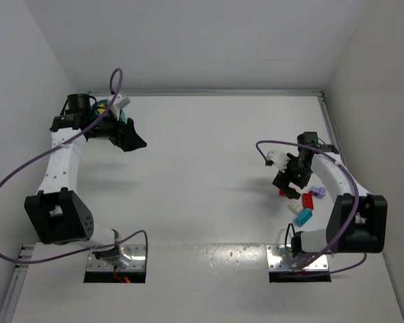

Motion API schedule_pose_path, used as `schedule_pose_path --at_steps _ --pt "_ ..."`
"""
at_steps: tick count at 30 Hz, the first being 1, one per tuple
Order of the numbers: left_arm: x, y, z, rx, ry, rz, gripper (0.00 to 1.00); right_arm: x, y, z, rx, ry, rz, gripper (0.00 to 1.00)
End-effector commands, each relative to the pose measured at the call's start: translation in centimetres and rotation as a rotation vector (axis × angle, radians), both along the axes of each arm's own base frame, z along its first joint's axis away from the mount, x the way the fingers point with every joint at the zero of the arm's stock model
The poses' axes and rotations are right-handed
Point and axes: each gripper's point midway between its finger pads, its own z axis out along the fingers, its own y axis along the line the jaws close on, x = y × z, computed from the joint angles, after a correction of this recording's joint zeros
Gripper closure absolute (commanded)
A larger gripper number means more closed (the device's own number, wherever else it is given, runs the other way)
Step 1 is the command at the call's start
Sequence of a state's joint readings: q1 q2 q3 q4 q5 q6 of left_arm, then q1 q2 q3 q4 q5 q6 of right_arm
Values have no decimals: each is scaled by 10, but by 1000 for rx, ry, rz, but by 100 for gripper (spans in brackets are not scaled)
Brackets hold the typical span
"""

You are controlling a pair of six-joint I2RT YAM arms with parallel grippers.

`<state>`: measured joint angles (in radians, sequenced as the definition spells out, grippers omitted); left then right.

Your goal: Sort the legos into containers by color

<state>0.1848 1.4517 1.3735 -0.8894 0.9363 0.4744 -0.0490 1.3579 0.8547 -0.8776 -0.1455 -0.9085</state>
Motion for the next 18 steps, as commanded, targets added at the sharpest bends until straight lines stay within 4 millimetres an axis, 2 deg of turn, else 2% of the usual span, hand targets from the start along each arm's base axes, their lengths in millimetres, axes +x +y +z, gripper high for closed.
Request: schedule_pose_path --at_steps 1,9,13,17,18 --pt "-16 -19 41 -45 -168 -92 0 11 -3 -9 2 -1 126 13" --pt "-18 -18 41 -35 -191 -83 0 16 5 -36 81 75 147 20" --pt "-15 -19 41 -52 -182 -66 0 27 3 -42 89 58 140 22" --pt "-13 -19 38 -65 -172 -52 0 23 -4 -58 81 85 125 34" --pt "-11 -19 40 -69 -174 -48 0 22 -4 -60 80 85 135 42"
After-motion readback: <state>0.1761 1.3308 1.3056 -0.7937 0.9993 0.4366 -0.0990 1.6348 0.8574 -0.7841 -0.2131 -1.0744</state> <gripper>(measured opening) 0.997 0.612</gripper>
